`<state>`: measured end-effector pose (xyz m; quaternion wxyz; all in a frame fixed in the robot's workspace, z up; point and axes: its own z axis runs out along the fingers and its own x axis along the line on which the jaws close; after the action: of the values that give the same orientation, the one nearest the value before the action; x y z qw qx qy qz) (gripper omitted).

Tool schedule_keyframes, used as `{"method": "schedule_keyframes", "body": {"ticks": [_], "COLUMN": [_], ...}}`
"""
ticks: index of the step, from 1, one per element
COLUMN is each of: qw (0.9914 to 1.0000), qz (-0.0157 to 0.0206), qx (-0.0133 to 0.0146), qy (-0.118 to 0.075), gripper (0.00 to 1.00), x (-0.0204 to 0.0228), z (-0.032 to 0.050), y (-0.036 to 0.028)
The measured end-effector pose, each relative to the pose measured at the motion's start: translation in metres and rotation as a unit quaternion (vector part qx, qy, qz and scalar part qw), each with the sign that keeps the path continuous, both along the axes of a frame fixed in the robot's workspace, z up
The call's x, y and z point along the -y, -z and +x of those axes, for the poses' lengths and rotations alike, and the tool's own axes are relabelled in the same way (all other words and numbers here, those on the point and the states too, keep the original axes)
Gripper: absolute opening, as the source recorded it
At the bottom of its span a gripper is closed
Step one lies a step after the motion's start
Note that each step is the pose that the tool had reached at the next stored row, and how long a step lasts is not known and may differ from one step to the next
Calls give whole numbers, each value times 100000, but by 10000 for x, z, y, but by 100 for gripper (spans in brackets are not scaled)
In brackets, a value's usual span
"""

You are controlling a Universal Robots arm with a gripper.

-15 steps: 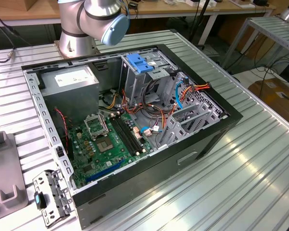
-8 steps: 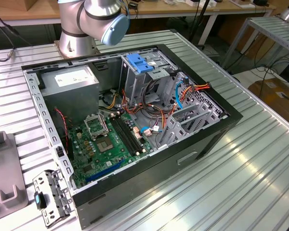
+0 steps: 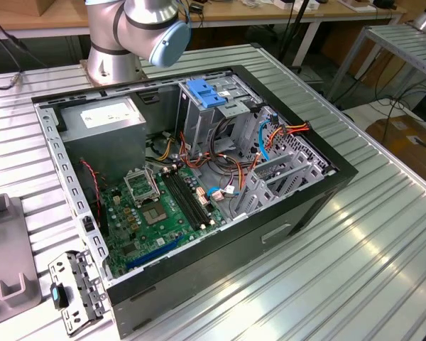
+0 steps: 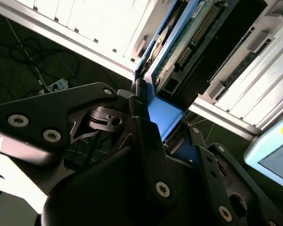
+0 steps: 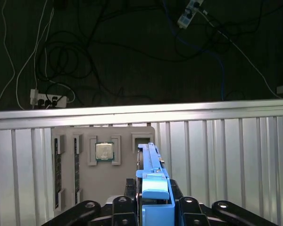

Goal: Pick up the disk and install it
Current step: 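Pick up the disk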

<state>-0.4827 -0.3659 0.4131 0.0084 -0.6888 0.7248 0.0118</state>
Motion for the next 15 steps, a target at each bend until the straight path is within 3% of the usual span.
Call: {"method": "schedule_keyframes", "body": {"ticks": [15], "qw": [100000], "qz": [-6], "qx": [-193], "qy": [2], "gripper": [37], "x": [0], "z": [0], "y": [-115]}}
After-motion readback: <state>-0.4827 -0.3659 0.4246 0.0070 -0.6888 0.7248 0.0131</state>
